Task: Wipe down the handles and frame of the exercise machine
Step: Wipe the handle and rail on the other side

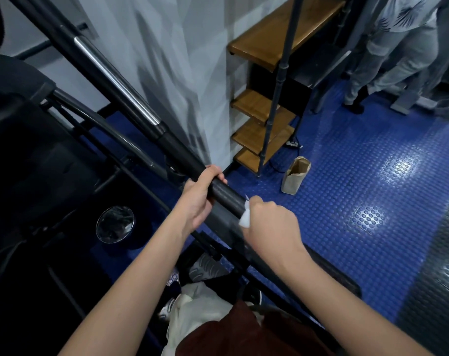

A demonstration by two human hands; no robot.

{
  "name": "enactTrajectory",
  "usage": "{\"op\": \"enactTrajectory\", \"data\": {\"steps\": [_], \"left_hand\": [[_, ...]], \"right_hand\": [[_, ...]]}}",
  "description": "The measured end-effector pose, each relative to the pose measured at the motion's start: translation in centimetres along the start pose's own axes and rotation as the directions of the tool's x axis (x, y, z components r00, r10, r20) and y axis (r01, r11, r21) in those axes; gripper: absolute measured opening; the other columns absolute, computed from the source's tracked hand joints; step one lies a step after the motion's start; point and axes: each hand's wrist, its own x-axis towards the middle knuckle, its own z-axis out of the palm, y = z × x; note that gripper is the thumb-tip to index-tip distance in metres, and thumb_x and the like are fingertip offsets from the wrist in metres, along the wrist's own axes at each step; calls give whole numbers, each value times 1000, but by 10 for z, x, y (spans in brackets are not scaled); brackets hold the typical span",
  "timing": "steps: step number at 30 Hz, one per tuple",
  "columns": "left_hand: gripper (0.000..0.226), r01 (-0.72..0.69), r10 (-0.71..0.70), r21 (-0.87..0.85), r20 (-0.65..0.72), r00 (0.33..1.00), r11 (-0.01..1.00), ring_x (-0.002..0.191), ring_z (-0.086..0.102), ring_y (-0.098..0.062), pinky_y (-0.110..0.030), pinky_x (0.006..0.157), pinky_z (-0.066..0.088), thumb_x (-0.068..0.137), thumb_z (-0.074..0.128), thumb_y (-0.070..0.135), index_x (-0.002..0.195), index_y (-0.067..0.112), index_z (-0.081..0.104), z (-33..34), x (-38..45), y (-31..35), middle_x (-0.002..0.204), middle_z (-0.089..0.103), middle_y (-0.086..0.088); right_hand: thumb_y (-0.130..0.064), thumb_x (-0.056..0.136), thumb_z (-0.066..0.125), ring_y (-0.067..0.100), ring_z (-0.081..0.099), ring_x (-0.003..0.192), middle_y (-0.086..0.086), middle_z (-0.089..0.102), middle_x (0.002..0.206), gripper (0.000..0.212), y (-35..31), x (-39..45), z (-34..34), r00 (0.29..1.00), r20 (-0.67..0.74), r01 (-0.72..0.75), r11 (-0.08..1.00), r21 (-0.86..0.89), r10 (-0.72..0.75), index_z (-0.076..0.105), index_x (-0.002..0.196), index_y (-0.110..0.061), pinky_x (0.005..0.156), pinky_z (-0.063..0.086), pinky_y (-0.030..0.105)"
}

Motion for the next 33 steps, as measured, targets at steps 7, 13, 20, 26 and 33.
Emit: {"op": "enactTrajectory", "data": {"steps": [7,13,20,26,33], "left_hand": [[15,22,-23,-43,-41,999,999,69,61,-12,-28,77,55,93,68,15,79,14,63,4,-2,-2,73,61,-1],[8,71,-81,-140,-66,995,988,68,60,-13,-29,75,56,91,69,14,88,12,62,8,-4,-8,74,61,-2],[26,39,-56,-116,-154,986,992,68,62,-12,-27,72,57,88,73,15,107,8,57,15,-9,-18,76,64,-2],[22,-1,6,23,-220,976,1000,75,62,-16,-30,74,55,87,75,21,100,9,63,23,-15,-35,76,64,-3],[11,178,-187,-113,-72,980,978,71,63,-12,-27,76,55,90,72,22,84,15,66,29,-28,-42,75,65,-1]], "right_hand": [[-38,80,79,22,70,62,5,73,67,28,89,-30,-14,723,673,-404,696,593,-154,65,79,-13,71,56,28],[-28,81,81,21,67,56,6,71,63,23,50,8,-25,676,713,-396,722,567,-188,69,71,-11,66,57,26],[-28,90,58,26,65,81,3,62,86,20,-7,-1,-4,1000,-10,12,996,92,-11,42,92,-17,57,32,32],[-53,79,65,15,66,66,-4,67,72,34,72,-49,-2,956,287,-154,945,288,68,54,80,-20,64,54,32],[-34,85,75,20,61,59,7,65,58,34,126,-55,-18,566,755,-463,631,623,-330,63,63,-10,72,45,19]]}}
